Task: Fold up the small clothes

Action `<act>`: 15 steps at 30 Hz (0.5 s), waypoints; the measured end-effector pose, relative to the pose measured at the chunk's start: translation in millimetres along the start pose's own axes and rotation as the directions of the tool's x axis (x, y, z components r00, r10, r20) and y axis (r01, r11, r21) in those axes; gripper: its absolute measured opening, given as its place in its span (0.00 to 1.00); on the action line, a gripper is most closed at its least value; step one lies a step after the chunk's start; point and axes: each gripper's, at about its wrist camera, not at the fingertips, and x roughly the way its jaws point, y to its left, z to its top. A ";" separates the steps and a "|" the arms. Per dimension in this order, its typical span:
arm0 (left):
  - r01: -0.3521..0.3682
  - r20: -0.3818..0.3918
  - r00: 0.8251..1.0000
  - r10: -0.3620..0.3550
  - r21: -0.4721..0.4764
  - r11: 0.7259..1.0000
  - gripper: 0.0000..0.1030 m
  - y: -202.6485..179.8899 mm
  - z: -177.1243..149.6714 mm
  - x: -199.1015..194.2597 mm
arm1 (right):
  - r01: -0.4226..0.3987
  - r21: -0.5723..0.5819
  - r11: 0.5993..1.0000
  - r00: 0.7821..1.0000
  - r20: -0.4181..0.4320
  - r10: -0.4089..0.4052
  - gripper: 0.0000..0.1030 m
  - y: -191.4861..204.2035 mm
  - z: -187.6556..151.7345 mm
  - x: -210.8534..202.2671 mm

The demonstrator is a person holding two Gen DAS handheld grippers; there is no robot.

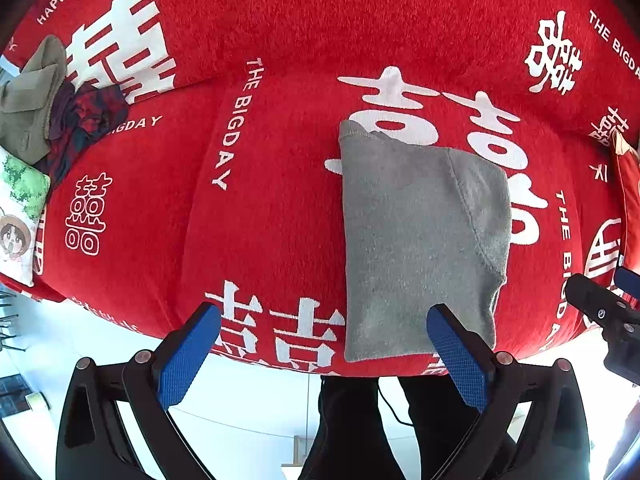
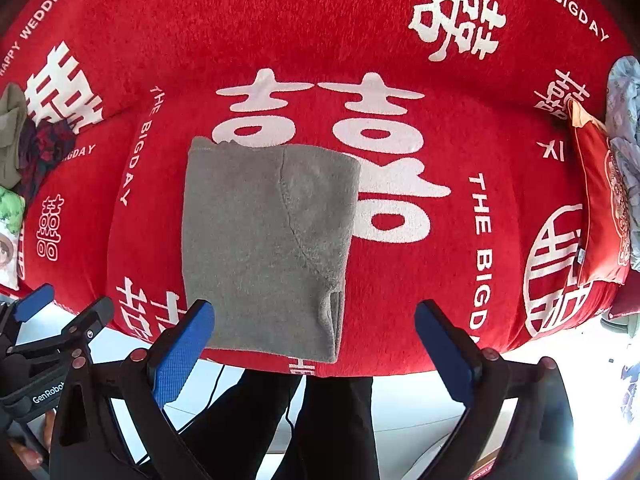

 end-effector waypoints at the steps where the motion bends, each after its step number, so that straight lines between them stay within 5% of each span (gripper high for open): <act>1: -0.001 0.000 1.000 0.001 0.000 1.000 1.00 -0.2 0.0 -0.2 | 0.001 -0.001 1.000 1.000 0.000 -0.001 0.98 -0.2 0.4 0.1; 15: -0.005 0.004 1.000 0.005 0.014 1.000 1.00 -4.8 0.6 -2.3 | 0.006 0.000 1.000 1.000 0.004 -0.006 0.98 -3.4 1.1 -1.1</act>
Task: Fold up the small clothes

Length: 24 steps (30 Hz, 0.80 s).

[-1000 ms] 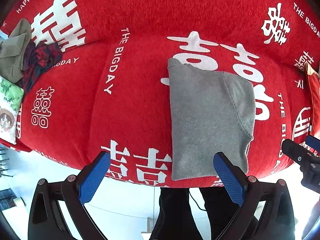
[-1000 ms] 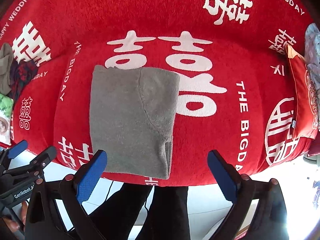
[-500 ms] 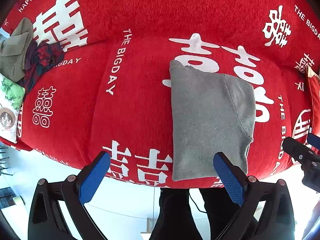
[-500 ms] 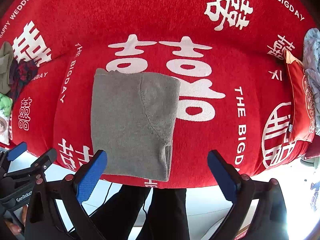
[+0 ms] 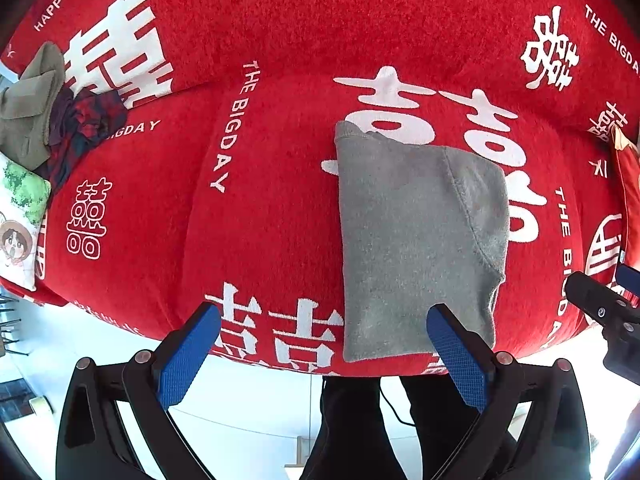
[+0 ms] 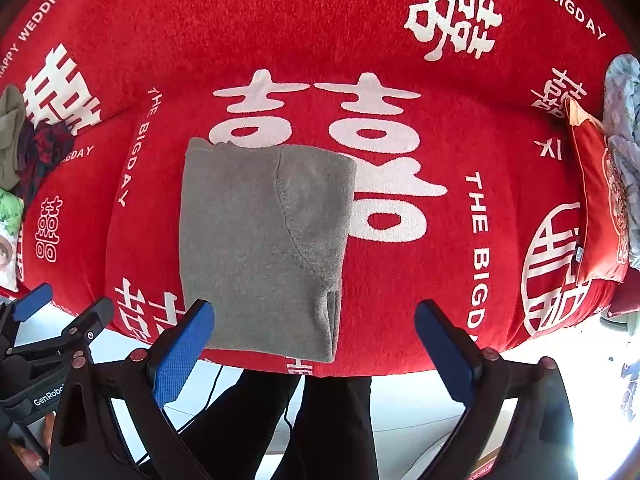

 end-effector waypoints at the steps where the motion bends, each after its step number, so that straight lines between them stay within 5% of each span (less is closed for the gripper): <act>1: 0.000 0.000 1.000 0.000 -0.001 1.000 1.00 0.1 -0.2 0.2 | 0.002 0.000 1.000 1.000 0.000 -0.002 0.98 -0.1 0.0 -0.1; 24: -0.001 0.007 1.000 0.001 0.012 1.000 1.00 0.5 0.0 -2.9 | 0.008 -0.006 1.000 1.000 0.007 -0.008 0.98 0.0 1.5 -2.4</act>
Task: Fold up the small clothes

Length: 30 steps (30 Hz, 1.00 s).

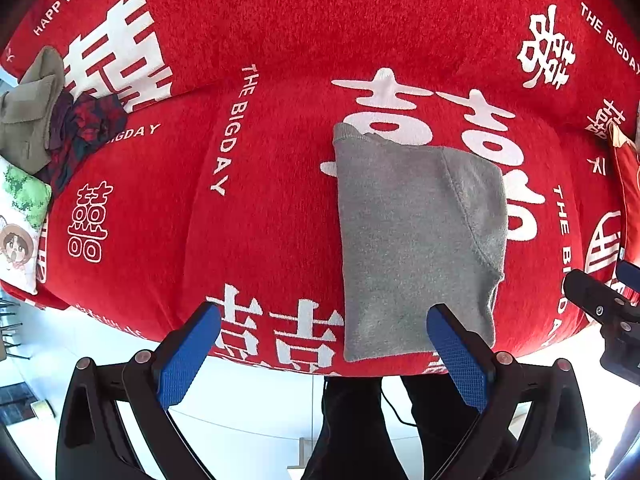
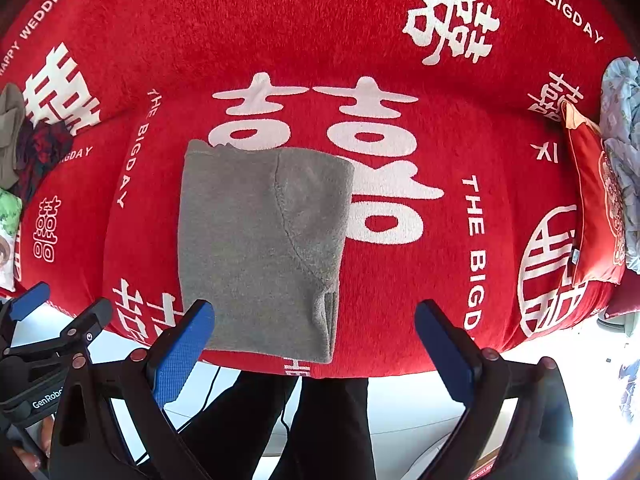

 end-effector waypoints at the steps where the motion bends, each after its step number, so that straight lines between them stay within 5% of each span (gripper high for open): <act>1: 0.000 0.000 1.000 0.000 0.000 1.000 1.00 0.0 -0.2 -0.1 | 0.001 -0.001 1.000 1.000 0.000 -0.001 0.98 0.5 0.1 -0.6; 30: 0.013 0.032 0.999 -0.014 0.026 1.000 1.00 4.3 -3.3 -9.0 | 0.022 0.034 0.999 0.999 0.038 -0.023 0.98 6.1 -11.5 -10.6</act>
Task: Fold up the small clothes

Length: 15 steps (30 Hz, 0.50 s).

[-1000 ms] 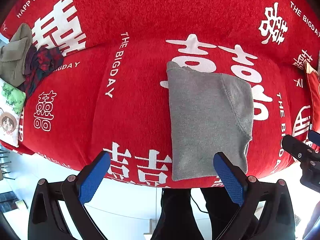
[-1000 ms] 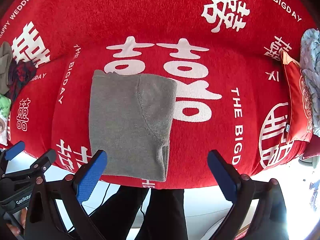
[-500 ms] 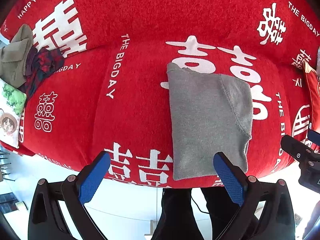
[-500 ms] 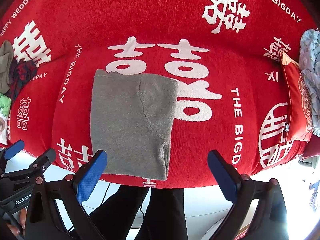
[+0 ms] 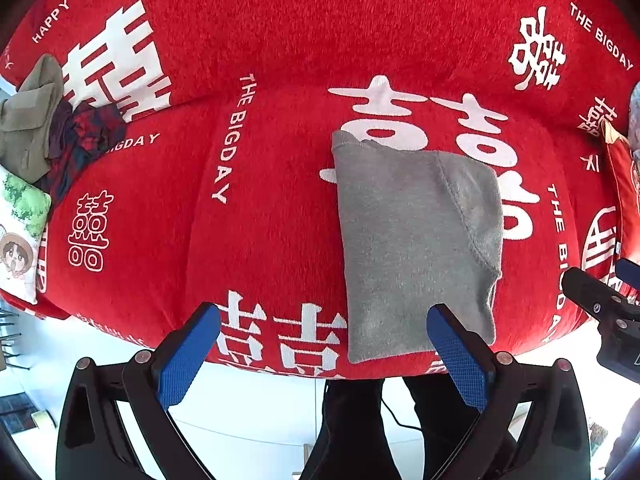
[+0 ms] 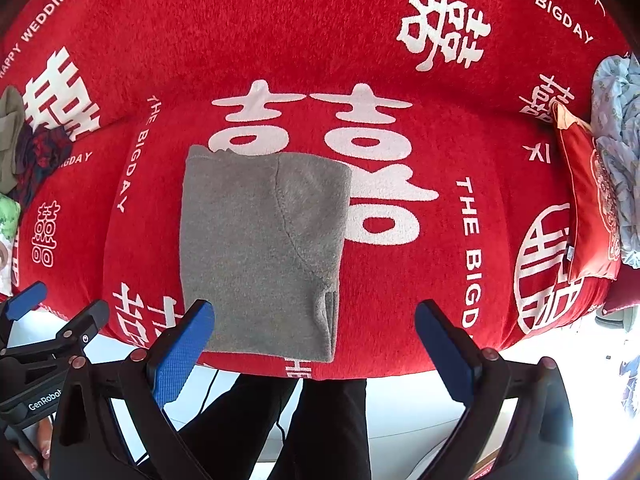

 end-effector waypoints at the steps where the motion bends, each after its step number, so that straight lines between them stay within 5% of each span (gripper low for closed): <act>1: 0.001 0.001 1.000 -0.001 0.002 1.000 1.00 0.2 0.0 -0.5 | 0.002 0.003 1.000 1.000 0.002 -0.002 0.98 0.6 -0.7 -0.5; 15: 0.001 0.042 0.999 -0.001 0.021 1.000 1.00 5.2 1.6 -1.5 | 0.035 0.028 0.999 0.999 0.016 -0.036 0.98 7.4 -6.1 -4.9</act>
